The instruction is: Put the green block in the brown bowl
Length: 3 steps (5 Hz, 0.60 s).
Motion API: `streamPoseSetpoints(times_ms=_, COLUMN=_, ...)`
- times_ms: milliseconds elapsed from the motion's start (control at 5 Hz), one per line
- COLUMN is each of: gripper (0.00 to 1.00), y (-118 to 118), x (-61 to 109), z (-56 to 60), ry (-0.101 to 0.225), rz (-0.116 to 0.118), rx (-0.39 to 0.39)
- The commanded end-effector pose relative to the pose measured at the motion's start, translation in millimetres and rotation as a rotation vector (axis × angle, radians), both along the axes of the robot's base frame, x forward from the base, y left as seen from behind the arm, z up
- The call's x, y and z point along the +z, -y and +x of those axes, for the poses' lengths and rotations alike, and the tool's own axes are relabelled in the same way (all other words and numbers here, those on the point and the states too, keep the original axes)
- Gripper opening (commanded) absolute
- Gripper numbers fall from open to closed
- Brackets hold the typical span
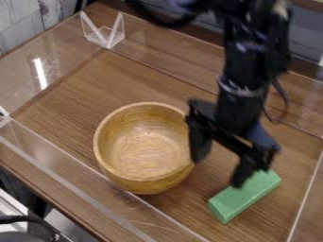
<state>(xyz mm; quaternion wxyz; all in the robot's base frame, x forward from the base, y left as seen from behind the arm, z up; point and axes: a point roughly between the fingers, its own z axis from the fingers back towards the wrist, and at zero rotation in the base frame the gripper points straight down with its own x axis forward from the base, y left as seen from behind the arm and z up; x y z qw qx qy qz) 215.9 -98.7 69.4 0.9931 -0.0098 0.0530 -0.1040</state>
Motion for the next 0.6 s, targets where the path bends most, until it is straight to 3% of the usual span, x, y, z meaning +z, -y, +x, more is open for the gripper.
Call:
streamPoseSetpoints(times_ms=0, gripper=1.0, y=15.9, x=-3.5, z=-1.0, ry=0.07, rz=-0.034, rx=-0.009)
streamPoseSetpoints(times_ms=400, gripper=1.0, y=22.1, x=-9.9, z=2.9, ry=0.102, rz=-0.051, rx=-0.024)
